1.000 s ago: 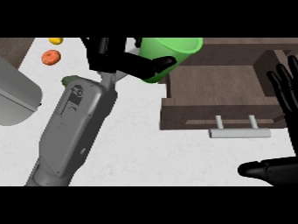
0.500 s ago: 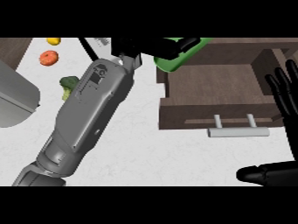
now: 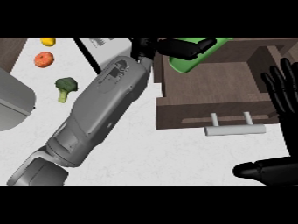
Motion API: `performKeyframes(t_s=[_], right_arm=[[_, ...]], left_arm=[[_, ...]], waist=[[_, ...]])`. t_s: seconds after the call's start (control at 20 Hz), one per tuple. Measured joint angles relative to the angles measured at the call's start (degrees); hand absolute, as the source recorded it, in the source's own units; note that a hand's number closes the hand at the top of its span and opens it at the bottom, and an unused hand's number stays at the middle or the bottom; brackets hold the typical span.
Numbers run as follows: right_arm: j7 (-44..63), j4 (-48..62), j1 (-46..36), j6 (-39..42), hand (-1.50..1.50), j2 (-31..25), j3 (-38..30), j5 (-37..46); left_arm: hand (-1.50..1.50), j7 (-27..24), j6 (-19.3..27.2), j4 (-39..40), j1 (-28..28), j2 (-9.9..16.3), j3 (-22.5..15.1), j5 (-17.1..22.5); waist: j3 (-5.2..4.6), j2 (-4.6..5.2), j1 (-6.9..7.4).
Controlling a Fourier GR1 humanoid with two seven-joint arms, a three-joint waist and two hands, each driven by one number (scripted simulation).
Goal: Pick up the cup, place it into the drawer and close the drawer
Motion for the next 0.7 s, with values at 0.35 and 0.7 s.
performKeyframes(t_s=[0.35,0.7], right_arm=[[0.56,0.23,-1.16,-0.17,-1.50,0.32,0.75,-0.02],[0.70,1.36,-2.58,1.05,-1.50,-0.67,0.19,-1.29]], left_arm=[[1.50,-3.10,0.16,9.09,-3.83,0.01,-5.56,4.29],[1.50,-2.33,1.71,13.44,-6.63,0.01,-11.71,7.39]], waist=[[0.03,0.42,-1.40],[0.06,0.68,-2.59]])
